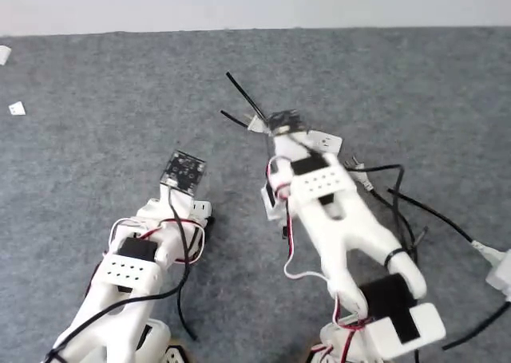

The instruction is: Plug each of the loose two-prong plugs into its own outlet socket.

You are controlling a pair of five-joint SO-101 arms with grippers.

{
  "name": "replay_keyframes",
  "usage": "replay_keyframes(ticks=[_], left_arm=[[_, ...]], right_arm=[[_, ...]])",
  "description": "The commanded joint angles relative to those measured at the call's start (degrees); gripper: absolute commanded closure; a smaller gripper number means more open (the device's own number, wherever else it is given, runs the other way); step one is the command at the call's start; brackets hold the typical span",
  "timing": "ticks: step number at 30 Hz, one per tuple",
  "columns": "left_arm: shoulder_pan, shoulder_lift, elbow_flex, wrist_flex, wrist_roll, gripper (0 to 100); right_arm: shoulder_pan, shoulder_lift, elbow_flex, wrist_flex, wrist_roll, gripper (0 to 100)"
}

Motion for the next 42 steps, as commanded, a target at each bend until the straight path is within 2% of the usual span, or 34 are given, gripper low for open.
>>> replay_keyframes(ticks=[1,6,9,16,21,26,30,31,37,39,42], left_arm=[[-5.01,-0.97,-0.84,-1.76,2.81,87],[-10.29,-0.97,-0.84,-3.60,2.90,88],[-11.16,-0.97,-0.84,-3.60,2.55,88],[-11.43,-0.97,-0.84,-3.60,2.46,88],[-11.43,-1.32,-0.84,-3.60,2.46,88],[-11.43,-1.32,-0.84,-3.60,2.46,88],[-11.43,-1.32,-0.84,-3.60,2.46,88],[-11.43,-1.32,-0.84,-3.60,2.46,88],[-11.43,-1.32,-0.84,-3.69,2.46,88],[-11.43,-1.32,-0.84,-3.69,2.46,88],[-11.43,-1.32,-0.84,-3.69,2.46,88]], right_arm=[[-0.31,-3.30,2.20,-5.14,6.68,99.1],[-0.22,-3.12,2.81,-5.41,10.46,99.0],[-0.04,-1.54,3.34,-5.32,11.43,98.4],[1.36,1.89,0.79,-3.38,11.69,83.6],[2.51,1.45,0.00,-3.91,10.46,85.5],[5.58,1.36,-1.85,-5.67,1.49,85.9],[7.60,-0.40,-2.99,-3.82,-2.29,99.8],[7.60,-1.45,-2.81,-3.30,-2.55,98.2],[6.11,-7.16,2.20,-5.05,-1.41,99.0],[4.18,-7.52,3.78,-6.20,3.08,98.3],[1.36,-7.43,5.36,-6.20,7.12,90.9]])
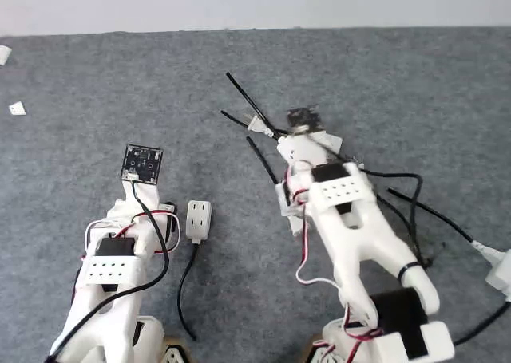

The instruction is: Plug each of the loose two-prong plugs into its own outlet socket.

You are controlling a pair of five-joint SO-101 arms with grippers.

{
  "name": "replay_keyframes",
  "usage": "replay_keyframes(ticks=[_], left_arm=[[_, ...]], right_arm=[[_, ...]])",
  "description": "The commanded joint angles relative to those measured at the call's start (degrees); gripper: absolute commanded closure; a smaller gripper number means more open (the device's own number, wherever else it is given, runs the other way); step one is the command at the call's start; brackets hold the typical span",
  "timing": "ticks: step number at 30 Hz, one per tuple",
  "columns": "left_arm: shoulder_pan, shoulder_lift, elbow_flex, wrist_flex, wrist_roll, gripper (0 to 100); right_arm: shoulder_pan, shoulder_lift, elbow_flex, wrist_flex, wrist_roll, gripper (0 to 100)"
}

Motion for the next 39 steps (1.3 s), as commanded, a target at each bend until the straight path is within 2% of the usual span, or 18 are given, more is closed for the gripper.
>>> replay_keyframes(ticks=[1,3,10,17,28,33,39], left_arm=[[-0.18,-1.32,-0.92,-1.67,0.18,88],[-0.18,-1.32,-0.92,-1.67,0.18,88],[-0.18,-1.32,-0.92,-1.67,0.09,88],[-0.18,-1.32,-0.92,-1.67,0.09,88],[-0.09,-1.32,-0.92,-1.67,0.09,88],[-0.18,-1.32,-0.92,-1.67,0.09,88],[-0.18,-1.32,-0.92,-1.67,0.09,88]], right_arm=[[-2.51,-2.68,0.35,-0.66,3.43,88.0],[-2.51,-2.68,0.53,-0.66,4.31,84.1],[-1.89,3.82,-1.58,-0.48,10.37,87.9],[-2.24,12.88,-10.46,5.67,10.81,88.3],[-2.33,15.08,-12.92,5.49,12.66,88.7],[-2.24,15.34,-12.84,6.20,13.27,98.1],[-1.89,18.15,-14.95,10.95,16.88,98.1]])
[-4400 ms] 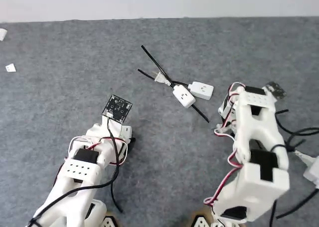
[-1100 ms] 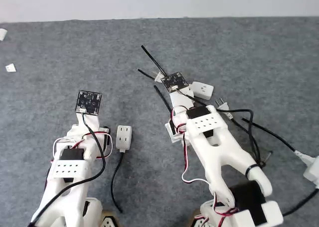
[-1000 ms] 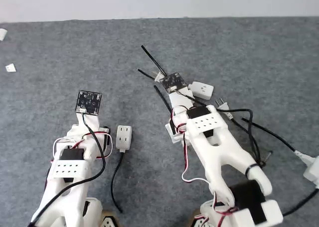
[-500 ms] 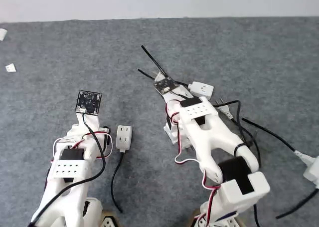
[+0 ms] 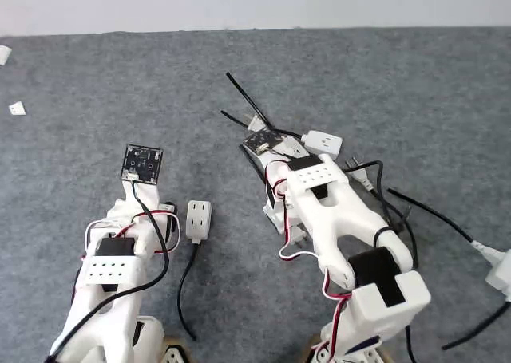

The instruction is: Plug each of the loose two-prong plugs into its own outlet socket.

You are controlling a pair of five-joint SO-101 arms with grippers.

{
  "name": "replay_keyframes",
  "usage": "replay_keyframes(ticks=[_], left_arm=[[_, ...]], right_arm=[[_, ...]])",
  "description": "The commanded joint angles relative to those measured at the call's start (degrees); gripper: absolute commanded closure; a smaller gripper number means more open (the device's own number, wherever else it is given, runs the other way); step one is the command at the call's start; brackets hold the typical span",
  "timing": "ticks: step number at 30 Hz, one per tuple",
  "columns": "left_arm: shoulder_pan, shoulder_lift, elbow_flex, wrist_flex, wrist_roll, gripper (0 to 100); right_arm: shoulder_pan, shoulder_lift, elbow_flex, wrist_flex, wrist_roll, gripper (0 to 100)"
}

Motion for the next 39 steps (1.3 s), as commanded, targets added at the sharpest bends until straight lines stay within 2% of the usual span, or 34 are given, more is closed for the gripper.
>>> replay_keyframes(ticks=[1,5,13,20,27,33,39], left_arm=[[-0.18,-1.32,-0.92,-1.67,0.09,88],[-0.09,-1.32,-0.92,-1.67,0.09,88],[-0.09,-1.32,-0.92,-1.67,0.09,88],[0.26,-1.32,-0.92,-1.67,-1.85,88],[0.18,-0.79,-2.15,-1.14,-1.76,88],[0.18,-0.70,-3.30,1.41,-1.76,88],[-0.09,3.96,-6.37,3.34,-1.76,89]], right_arm=[[-0.13,2.07,-5.27,4.09,1.32,97.1],[-0.13,6.55,-10.29,8.22,2.99,88.3],[-0.57,8.57,-12.22,9.19,3.16,99.0],[0.04,7.43,-11.96,9.45,0.70,99.0],[-0.66,-9.98,-10.81,16.13,-3.43,99.0],[-1.10,-24.04,-11.08,17.98,-3.43,99.1],[-11.91,-33.98,-14.68,18.33,-3.78,99.1]])
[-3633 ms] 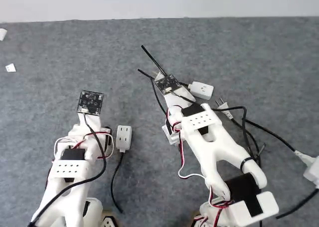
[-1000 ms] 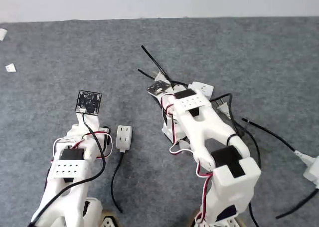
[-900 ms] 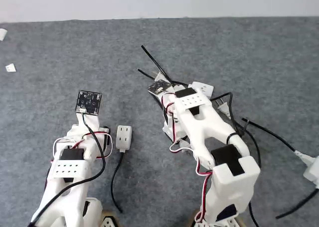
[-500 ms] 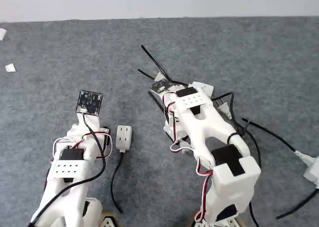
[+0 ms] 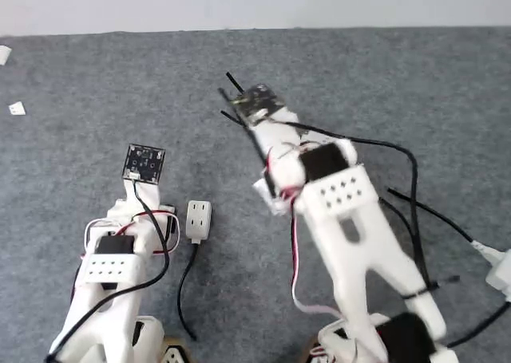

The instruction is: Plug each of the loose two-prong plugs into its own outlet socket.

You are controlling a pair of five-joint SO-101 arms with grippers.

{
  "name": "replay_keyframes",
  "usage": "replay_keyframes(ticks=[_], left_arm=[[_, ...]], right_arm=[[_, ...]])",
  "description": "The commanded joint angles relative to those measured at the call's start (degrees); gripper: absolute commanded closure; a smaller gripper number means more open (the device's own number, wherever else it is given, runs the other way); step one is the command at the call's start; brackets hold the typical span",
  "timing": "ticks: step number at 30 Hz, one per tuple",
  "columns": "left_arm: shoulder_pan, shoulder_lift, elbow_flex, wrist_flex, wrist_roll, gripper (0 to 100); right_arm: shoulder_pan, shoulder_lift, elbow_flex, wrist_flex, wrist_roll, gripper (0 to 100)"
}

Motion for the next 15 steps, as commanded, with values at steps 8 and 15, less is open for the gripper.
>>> replay_keyframes(ticks=[8,15], left_arm=[[-0.70,25.14,-20.88,10.20,-6.51,99],[-1.32,24.79,-22.29,14.51,-13.45,99]], right_arm=[[-16.13,-9.10,-5.36,-0.22,-3.60,99.1],[-16.31,-9.36,4.13,-8.57,-5.98,99.0]])
